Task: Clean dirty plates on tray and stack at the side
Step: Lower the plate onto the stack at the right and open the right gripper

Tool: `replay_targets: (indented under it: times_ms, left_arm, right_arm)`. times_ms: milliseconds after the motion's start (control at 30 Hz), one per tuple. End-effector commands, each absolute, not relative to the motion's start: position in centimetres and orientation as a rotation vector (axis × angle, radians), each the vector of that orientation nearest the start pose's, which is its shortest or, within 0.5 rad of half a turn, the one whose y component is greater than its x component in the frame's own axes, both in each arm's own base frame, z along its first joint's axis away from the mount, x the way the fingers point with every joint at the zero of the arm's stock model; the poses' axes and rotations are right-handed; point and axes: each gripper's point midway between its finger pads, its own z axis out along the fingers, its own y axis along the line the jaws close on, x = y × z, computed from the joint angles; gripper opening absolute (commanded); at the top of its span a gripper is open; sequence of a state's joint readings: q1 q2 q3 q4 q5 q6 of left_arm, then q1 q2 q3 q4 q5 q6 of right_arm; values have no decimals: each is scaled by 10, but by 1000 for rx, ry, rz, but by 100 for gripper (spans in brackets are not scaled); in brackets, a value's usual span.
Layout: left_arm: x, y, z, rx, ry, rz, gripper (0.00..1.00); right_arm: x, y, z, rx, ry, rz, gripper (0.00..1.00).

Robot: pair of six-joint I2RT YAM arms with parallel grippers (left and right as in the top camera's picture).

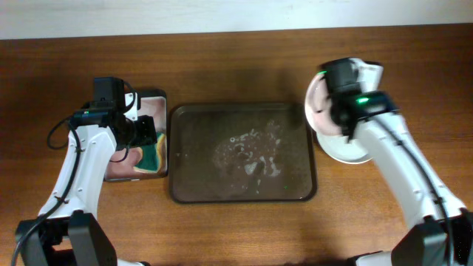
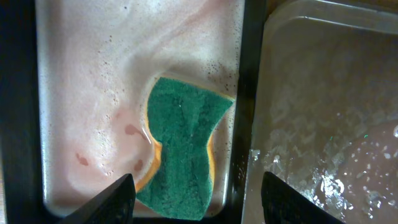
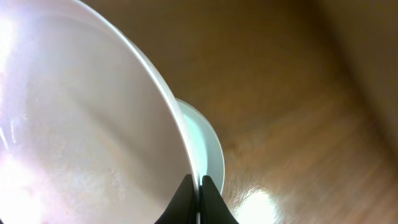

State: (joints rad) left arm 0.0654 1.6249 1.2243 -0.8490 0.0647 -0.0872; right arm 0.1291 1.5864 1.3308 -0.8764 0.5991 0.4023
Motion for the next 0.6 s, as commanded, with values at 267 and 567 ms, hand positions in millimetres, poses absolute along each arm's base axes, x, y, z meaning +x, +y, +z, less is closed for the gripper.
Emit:
replay_targets:
  times_ms: [267, 567]
  left_arm:
    - [363, 13, 110, -199, 2794, -107, 64]
    - [365, 10, 111, -192, 2785, -136, 86]
  right_arm:
    - [333, -107, 109, 1004, 2695, -25, 4]
    - [346, -65, 106, 775, 2751, 313, 60]
